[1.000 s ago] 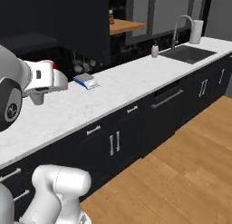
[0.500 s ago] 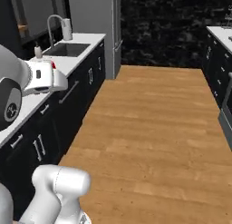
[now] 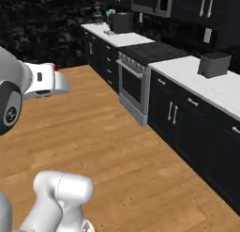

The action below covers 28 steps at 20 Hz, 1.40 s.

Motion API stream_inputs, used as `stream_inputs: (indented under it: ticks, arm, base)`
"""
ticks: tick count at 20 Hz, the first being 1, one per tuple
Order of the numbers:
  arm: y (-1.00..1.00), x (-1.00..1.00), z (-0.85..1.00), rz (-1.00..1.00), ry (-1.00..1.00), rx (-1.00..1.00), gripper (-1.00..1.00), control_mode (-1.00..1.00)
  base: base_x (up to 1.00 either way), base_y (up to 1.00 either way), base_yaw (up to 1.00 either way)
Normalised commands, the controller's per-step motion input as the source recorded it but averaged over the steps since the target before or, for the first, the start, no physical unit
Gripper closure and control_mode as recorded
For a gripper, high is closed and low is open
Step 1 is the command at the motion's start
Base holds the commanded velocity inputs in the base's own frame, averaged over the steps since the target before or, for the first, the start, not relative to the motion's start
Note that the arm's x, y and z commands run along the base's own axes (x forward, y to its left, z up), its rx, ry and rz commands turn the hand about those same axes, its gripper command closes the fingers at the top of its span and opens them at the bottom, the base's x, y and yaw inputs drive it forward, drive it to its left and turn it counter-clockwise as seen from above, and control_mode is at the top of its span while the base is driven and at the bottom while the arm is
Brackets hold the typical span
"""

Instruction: Gather all objects into one cabinet and sort the glasses and bowls to opposite sides.

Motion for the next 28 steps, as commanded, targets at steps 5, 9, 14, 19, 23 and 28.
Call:
stream_inputs:
  ticks: [5, 9, 14, 19, 23, 28]
  arm:
    - [0.0, 0.0, 0.0, 0.0, 0.0, 0.0, 1.0, 1.0]
    - [0.0, 0.0, 0.0, 0.0, 0.0, 0.0, 1.0, 1.0]
    - [0.0, 0.0, 0.0, 0.0, 0.0, 0.0, 1.0, 1.0]
    - [0.0, 0.0, 0.0, 0.0, 0.0, 0.0, 1.0, 1.0]
    - [0.0, 0.0, 0.0, 0.0, 0.0, 0.0, 1.0, 1.0]
    - [0.0, 0.0, 0.0, 0.0, 0.0, 0.0, 1.0, 1.0]
  base:
    - [0.82, -0.15, -0.43]
    - [0.99, -0.28, -0.09]
    - [0.87, -0.36, -0.19]
    - [0.07, -0.71, -0.7]
    - [0.02, -0.28, -0.82]
    - [0.54, 0.06, -0.47]
